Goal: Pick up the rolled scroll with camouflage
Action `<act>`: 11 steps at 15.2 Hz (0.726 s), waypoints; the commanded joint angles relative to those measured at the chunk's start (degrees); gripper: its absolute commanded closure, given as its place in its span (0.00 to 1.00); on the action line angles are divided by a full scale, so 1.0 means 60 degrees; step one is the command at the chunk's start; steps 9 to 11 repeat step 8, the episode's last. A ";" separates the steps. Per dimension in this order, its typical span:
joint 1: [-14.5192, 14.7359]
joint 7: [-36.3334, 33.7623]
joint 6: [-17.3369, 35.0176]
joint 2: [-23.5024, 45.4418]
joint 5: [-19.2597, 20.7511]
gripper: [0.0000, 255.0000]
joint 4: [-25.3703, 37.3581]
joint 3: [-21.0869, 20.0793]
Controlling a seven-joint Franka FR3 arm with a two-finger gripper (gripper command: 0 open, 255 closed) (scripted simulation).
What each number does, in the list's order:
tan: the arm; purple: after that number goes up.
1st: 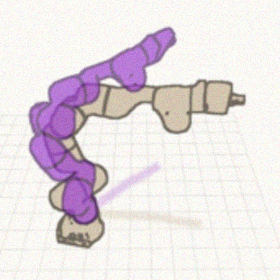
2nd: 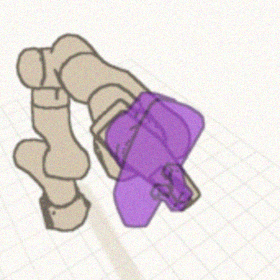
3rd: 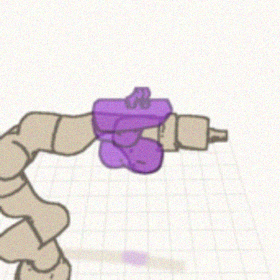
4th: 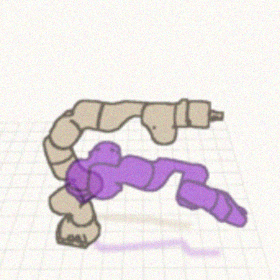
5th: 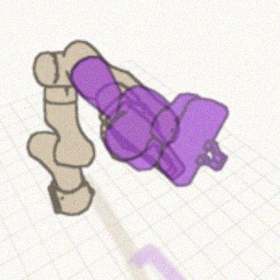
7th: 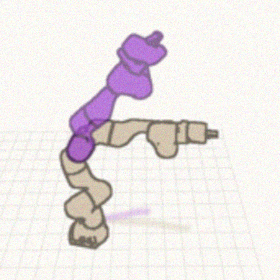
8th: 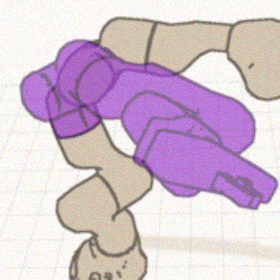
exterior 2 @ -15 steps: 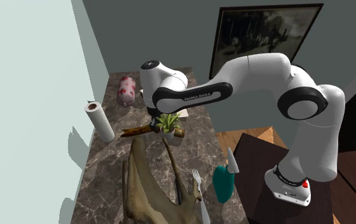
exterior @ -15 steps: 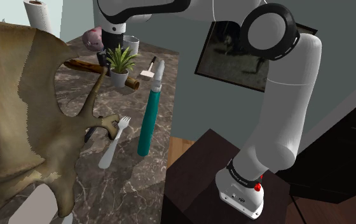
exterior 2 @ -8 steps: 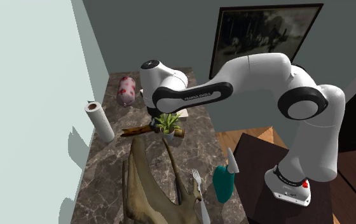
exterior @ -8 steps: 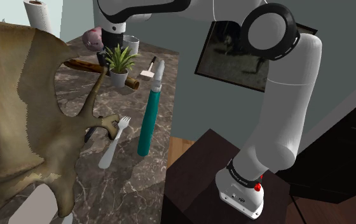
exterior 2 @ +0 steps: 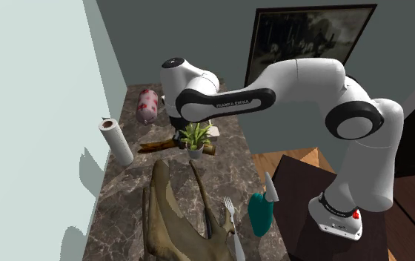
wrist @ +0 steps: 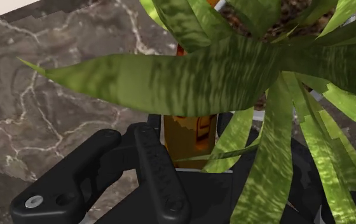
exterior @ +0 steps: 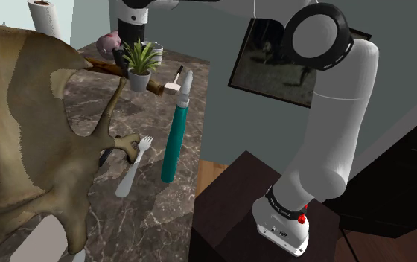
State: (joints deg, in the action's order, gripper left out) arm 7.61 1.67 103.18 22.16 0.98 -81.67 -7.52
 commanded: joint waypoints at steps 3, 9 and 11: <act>-0.0002 0.0009 -0.0494 -0.0028 -0.0005 1.00 0.0470 -0.0001; 0.0011 0.0001 -0.0914 0.0001 -0.0002 1.00 0.0919 -0.0004; 0.0011 0.0001 -0.0914 0.0001 -0.0002 1.00 0.0919 -0.0004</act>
